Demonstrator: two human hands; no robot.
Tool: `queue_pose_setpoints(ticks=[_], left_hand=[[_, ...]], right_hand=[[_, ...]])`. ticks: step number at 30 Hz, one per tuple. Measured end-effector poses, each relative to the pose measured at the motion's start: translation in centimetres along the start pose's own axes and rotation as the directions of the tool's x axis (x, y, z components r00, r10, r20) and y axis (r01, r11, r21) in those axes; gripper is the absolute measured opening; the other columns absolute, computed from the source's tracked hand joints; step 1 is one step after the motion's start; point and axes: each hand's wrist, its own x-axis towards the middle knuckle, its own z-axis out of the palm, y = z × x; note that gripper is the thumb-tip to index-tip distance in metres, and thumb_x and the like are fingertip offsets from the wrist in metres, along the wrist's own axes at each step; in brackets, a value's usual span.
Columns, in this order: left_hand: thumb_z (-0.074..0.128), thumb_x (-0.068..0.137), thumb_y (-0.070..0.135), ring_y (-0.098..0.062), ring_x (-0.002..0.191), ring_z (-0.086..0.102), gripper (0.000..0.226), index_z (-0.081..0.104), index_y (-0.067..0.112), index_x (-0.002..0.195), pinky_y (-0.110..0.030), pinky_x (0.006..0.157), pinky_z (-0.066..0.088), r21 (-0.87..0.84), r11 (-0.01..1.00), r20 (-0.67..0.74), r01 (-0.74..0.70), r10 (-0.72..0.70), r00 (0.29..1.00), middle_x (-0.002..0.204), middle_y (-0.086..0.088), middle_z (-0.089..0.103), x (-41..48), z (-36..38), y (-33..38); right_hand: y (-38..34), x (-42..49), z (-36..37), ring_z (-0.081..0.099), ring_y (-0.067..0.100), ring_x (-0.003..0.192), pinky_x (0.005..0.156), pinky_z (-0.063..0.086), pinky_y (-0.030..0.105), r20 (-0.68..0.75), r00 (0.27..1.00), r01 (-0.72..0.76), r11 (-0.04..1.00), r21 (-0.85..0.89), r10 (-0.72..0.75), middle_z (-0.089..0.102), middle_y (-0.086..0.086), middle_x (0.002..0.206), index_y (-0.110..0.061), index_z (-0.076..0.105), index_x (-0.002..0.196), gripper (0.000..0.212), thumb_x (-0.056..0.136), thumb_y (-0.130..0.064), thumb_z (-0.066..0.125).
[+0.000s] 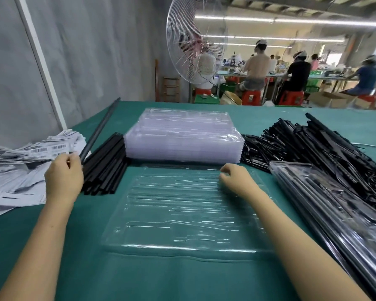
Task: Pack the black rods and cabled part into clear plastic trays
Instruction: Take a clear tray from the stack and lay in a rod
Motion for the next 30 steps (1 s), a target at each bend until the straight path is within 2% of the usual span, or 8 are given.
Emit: queue_pose_setpoints(ticks=[4, 7, 12, 16, 18, 20, 25, 30], left_hand=[[0.049, 0.098, 0.019, -0.004, 0.034, 0.032, 0.021, 0.062, 0.015, 0.082, -0.014, 0.037, 0.023, -0.482, 0.874, 0.356, 0.065, 0.127, 0.926, 0.049, 0.008, 0.048, -1.6, 0.4, 2.8], [0.053, 0.096, 0.018, -0.002, 0.031, 0.025, 0.019, 0.068, 0.015, 0.085, -0.009, 0.033, 0.018, -0.469, 0.881, 0.591, 0.069, 0.255, 0.765, 0.039, 0.009, 0.042, -2.3, 1.8, 4.7], [0.061, 0.090, 0.024, -0.005, 0.041, 0.028, 0.019, 0.074, 0.014, 0.080, -0.013, 0.038, 0.023, -0.428, 0.889, 0.741, 0.163, 0.242, 0.627, 0.060, 0.004, 0.060, -1.9, 4.3, 5.3], [0.066, 0.083, 0.028, -0.008, 0.044, 0.030, 0.018, 0.077, 0.013, 0.079, -0.014, 0.040, 0.025, -0.413, 0.883, 0.757, 0.223, 0.197, 0.623, 0.064, -0.002, 0.060, -0.9, 6.3, 4.0], [0.069, 0.082, 0.026, -0.009, 0.047, 0.034, 0.013, 0.078, 0.017, 0.079, -0.014, 0.041, 0.028, -0.389, 0.898, 0.745, 0.205, 0.176, 0.643, 0.062, -0.001, 0.057, -0.4, 7.2, 3.2], [0.072, 0.081, 0.026, -0.006, 0.051, 0.046, 0.006, 0.078, 0.024, 0.080, -0.013, 0.044, 0.035, -0.355, 0.924, 0.737, 0.141, 0.184, 0.651, 0.062, 0.006, 0.063, 0.0, 7.9, 2.7], [0.075, 0.080, 0.011, -0.007, 0.082, 0.066, 0.014, 0.074, 0.024, 0.083, -0.022, 0.078, 0.048, -0.278, 0.960, 0.681, -0.026, 0.216, 0.700, 0.084, 0.010, 0.073, 1.0, 10.1, 1.9], [0.076, 0.079, 0.017, 0.007, 0.077, 0.060, 0.015, 0.071, 0.031, 0.076, -0.008, 0.070, 0.040, -0.140, 0.957, 0.614, -0.253, 0.284, 0.736, 0.076, 0.022, 0.067, 1.2, 11.7, 1.7]], right_hand=[[-0.7, -0.1, -1.1, 0.061, 0.018, 0.075, 0.069, 0.049, 0.028, -0.129, 0.984, -0.051, 0.898, 0.437, 0.119, 0.070, 0.008, 0.099, -0.014, 0.064, 0.093, 0.014, 0.092, -0.013, 0.050], [-2.0, -0.1, -2.4, 0.066, 0.020, 0.065, 0.053, 0.051, 0.028, 0.110, 0.974, -0.191, 0.457, 0.869, 0.199, 0.068, 0.010, 0.105, -0.018, 0.055, 0.112, 0.022, 0.099, -0.027, 0.039], [-1.9, 0.0, -3.6, 0.062, 0.016, 0.064, 0.050, 0.049, 0.021, 0.234, 0.955, -0.226, -0.064, 0.972, 0.181, 0.064, 0.008, 0.099, -0.012, 0.058, 0.112, 0.032, 0.100, -0.027, 0.032], [-0.6, 0.1, -4.0, 0.063, 0.017, 0.061, 0.050, 0.052, 0.021, 0.210, 0.954, -0.159, -0.232, 0.960, 0.214, 0.067, 0.011, 0.089, -0.007, 0.062, 0.095, 0.044, 0.100, -0.038, 0.031], [0.0, 0.4, -4.0, 0.067, 0.021, 0.067, 0.055, 0.056, 0.025, 0.193, 0.957, -0.144, -0.223, 0.964, 0.216, 0.068, 0.013, 0.086, -0.006, 0.061, 0.095, 0.043, 0.099, -0.041, 0.036], [0.6, 0.8, -3.8, 0.070, 0.022, 0.069, 0.058, 0.057, 0.026, 0.157, 0.961, -0.131, -0.128, 0.983, 0.228, 0.069, 0.014, 0.086, -0.004, 0.061, 0.095, 0.027, 0.099, -0.025, 0.045], [2.2, 2.1, -2.9, 0.069, 0.018, 0.066, 0.058, 0.056, 0.019, 0.047, 0.957, -0.143, 0.322, 0.936, 0.287, 0.066, 0.015, 0.083, 0.003, 0.061, 0.099, 0.013, 0.093, 0.003, 0.050], [3.6, 3.5, -1.1, 0.063, 0.018, 0.063, 0.064, 0.058, 0.027, -0.056, 0.926, -0.249, 0.713, 0.656, 0.374, 0.065, 0.009, 0.077, -0.002, 0.067, 0.089, 0.010, 0.088, 0.003, 0.058]])
